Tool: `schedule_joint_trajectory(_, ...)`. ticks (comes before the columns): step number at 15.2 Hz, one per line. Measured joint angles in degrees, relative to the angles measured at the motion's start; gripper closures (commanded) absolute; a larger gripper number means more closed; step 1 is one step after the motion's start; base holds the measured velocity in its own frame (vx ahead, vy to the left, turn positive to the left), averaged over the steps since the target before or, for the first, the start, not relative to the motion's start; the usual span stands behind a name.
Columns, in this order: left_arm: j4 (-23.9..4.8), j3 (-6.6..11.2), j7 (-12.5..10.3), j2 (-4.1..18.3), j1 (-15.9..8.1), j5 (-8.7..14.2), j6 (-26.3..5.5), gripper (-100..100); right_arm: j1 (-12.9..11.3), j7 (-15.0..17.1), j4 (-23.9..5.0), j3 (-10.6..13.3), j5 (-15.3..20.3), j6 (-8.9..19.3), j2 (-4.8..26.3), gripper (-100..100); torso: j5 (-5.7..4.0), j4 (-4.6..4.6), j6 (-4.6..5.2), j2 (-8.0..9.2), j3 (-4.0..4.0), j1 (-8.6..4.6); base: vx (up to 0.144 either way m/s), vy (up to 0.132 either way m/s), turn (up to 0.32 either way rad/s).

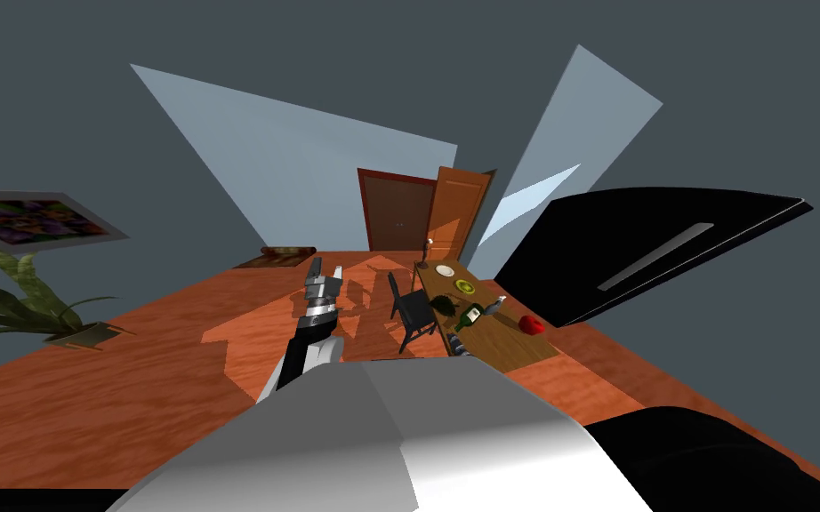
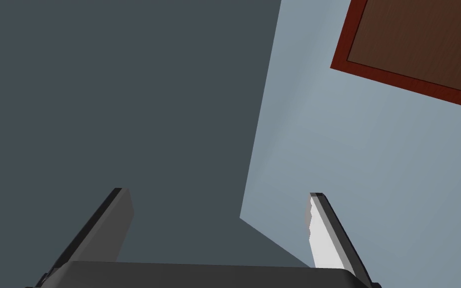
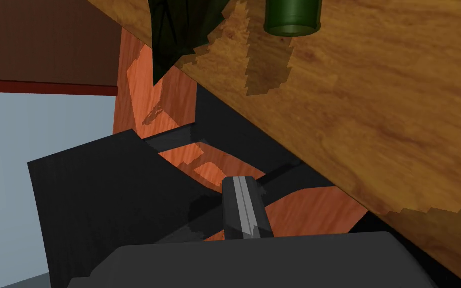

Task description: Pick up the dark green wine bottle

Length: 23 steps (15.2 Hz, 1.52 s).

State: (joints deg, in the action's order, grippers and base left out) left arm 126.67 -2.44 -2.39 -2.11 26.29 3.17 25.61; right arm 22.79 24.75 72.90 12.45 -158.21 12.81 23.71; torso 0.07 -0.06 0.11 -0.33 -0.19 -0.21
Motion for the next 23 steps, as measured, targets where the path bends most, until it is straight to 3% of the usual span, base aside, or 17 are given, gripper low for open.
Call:
schedule_joint_trajectory(3, 0.0, 0.0, 0.0, 0.0, 0.0, 0.0, 0.0, 0, -0.08, -0.22, -0.57, 1.32, -3.75, 0.26, -0.05, 100, 0.0, 0.03, 0.0, 0.12, 0.07, -0.04, 0.0, 0.0, 0.0)
schedule_joint_trajectory(4, 0.0, 0.0, 0.0, 0.0, 0.0, 0.0, 0.0, 0, -0.08, -0.23, -0.56, 1.36, -4.02, 0.25, -0.05, -100, 0.0, 0.03, 0.0, 0.13, 0.08, -0.04, -0.004, 0.008, 0.052)
schedule_joint_trajectory(6, 0.0, -0.01, 0.0, 0.0, -0.01, 0.0, 0.0, 0, -0.77, -0.17, 0.98, 0.36, -4.11, 0.4, 1.61, -100, 0.02, 0.05, -0.04, 0.12, 0.08, -0.03, 0.005, 0.01, 0.193)
schedule_joint_trajectory(8, 0.0, -0.01, 0.0, 0.0, -0.01, 0.0, 0.0, 0, -0.86, -0.46, -0.07, -0.76, -4.86, 1.3, 3.09, -100, 0.0, 0.03, -0.03, 0.08, 0.05, -0.06, 0.018, -0.006, 0.206)
schedule_joint_trajectory(23, 0.0, 0.0, 0.0, 0.01, 0.0, 0.0, 0.0, 0, 4.78, 5.41, -3.21, -0.37, -14.76, -1.64, 15.91, -100, -0.03, -0.04, -0.01, -0.22, -0.12, -0.19, 0.046, -0.046, 0.14)
